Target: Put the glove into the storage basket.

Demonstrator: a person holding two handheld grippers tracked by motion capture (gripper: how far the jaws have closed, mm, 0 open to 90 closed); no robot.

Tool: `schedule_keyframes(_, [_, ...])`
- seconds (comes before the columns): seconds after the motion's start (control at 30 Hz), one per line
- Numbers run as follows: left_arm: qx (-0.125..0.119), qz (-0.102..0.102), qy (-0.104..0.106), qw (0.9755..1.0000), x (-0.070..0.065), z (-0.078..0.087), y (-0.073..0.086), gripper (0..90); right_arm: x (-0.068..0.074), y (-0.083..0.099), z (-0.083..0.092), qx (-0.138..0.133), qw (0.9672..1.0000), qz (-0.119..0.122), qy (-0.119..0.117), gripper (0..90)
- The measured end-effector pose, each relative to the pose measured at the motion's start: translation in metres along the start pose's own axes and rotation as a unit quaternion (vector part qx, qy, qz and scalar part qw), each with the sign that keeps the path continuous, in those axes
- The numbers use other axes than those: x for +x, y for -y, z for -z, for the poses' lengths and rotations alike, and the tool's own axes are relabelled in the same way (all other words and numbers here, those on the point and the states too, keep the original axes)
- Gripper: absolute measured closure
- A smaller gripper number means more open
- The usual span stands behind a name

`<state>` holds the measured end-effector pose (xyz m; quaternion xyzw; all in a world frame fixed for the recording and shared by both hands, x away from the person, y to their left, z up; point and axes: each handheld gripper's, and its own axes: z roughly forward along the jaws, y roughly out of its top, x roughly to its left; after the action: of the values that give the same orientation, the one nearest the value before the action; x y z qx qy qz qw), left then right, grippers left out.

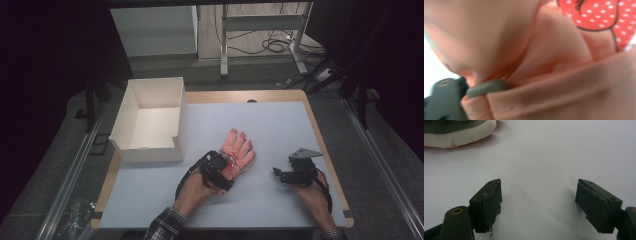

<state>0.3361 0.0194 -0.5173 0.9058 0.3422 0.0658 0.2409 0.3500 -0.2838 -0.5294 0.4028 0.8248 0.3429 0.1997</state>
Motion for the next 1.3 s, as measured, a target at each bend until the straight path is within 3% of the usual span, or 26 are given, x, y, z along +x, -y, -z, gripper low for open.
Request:
schedule_keyframes(0.17, [-0.002, -0.014, 0.002, 0.9999, 0.000, 0.005, 0.000, 35.9, 0.000, 0.000, 0.000, -0.001, 1.0000, -0.001, 0.000, 21.4])
schedule_keyframes(0.4, [-0.007, -0.018, 0.019, 0.9996, 0.005, 0.013, -0.001, 40.9, 0.000, 0.000, 0.000, -0.001, 1.0000, -0.001, -0.001, 21.3])
schedule_keyframes(0.53, [-0.013, -0.010, 0.023, 0.9996, 0.008, 0.015, -0.003, 41.1, 0.000, 0.000, 0.000, -0.001, 1.0000, -0.001, -0.001, 21.3])
schedule_keyframes(0.9, [-0.023, 0.008, 0.008, 0.9997, 0.022, 0.032, -0.021, 40.5, 0.000, 0.001, 0.000, -0.002, 1.0000, -0.002, 0.000, 21.3])
schedule_keyframes(0.97, [-0.021, 0.010, -0.005, 0.9997, 0.026, 0.038, -0.026, 40.4, 0.000, 0.001, 0.000, -0.001, 1.0000, -0.002, -0.001, 21.3])
schedule_keyframes(1.3, [-0.028, 0.023, -0.031, 0.9989, 0.040, 0.056, -0.049, 40.0, 0.000, 0.001, 0.000, -0.001, 1.0000, -0.002, -0.001, 21.3])
